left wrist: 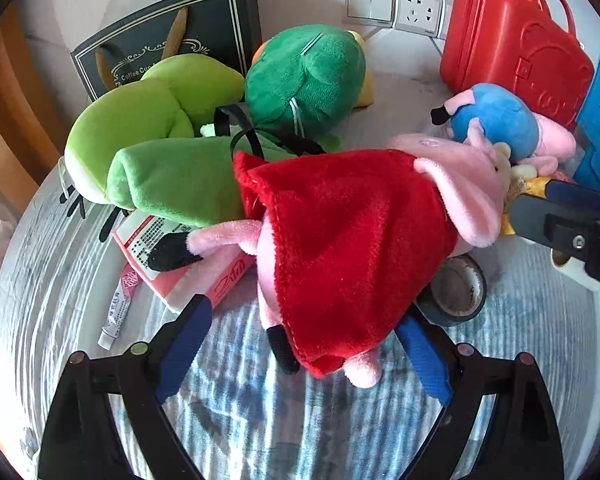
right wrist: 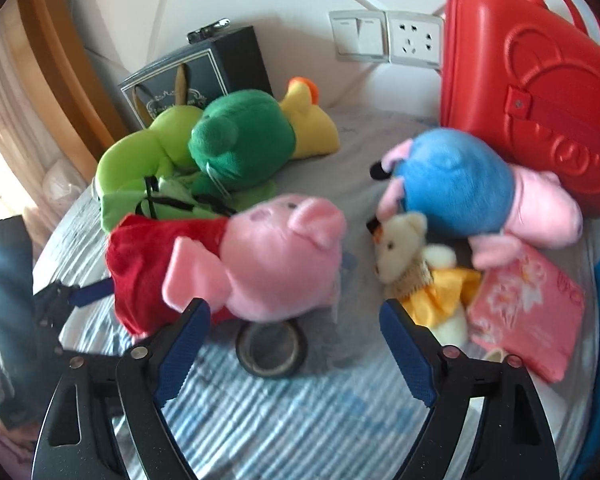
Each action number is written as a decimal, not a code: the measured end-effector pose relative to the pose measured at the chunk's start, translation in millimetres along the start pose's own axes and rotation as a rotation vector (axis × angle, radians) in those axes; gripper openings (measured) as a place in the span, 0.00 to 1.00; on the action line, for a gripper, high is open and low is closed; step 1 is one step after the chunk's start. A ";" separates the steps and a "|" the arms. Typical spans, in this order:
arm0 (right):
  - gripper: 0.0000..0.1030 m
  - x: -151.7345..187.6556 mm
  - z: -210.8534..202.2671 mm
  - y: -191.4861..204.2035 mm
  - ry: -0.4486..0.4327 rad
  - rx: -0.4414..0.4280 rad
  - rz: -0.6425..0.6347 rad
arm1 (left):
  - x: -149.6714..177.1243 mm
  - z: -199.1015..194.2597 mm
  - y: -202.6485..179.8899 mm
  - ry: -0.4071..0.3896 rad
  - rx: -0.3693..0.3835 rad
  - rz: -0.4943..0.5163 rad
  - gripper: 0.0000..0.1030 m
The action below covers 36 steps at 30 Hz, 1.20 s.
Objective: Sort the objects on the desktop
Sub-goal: 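Close the right tool on the pink pig's body and lift it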
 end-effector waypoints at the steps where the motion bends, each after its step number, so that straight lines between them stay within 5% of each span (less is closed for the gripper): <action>1: 0.86 -2.4 5.0 0.1 0.005 -0.003 -0.001 | -2.4 1.0 -2.4 -0.005 0.012 -0.019 0.90; 4: 0.73 1.6 27.2 -3.0 0.055 -0.025 0.021 | -5.6 2.5 8.5 -0.017 -0.026 -0.027 0.90; 7: 0.72 5.7 30.3 6.9 0.066 -0.097 0.025 | -7.8 -1.3 22.0 -0.032 -0.041 0.019 0.90; 11: 0.90 1.7 40.4 15.7 0.042 -0.105 -0.004 | -10.0 3.8 25.3 -0.019 -0.014 0.043 0.94; 15: 0.91 4.4 62.7 8.5 0.074 -0.172 0.077 | -10.5 15.6 14.1 -0.013 -0.003 0.053 0.94; 18: 0.80 3.8 59.7 8.5 0.061 -0.190 0.045 | -6.5 25.1 0.5 0.014 0.052 0.044 0.75; 22: 0.71 4.0 50.1 7.9 0.041 -0.174 0.010 | -6.1 14.2 -3.4 -0.011 0.046 0.054 0.64; 30: 0.60 24.3 8.4 39.9 0.044 -0.218 -0.024 | 15.5 -30.8 19.6 -0.032 0.009 0.106 0.63; 36: 0.56 53.8 -4.7 58.1 0.105 -0.211 -0.043 | 66.8 -32.6 67.0 0.068 -0.034 0.037 0.65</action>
Point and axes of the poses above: each gripper's, at about its wrist camera, not at the fingertips, and z roughly the way its jaws point, y to its left, x to its underside, the point moved 10 cm from there along z, roughly the way its jaws point, and after that the axes turned 6 degrees about -y, right-handed, at the moved point
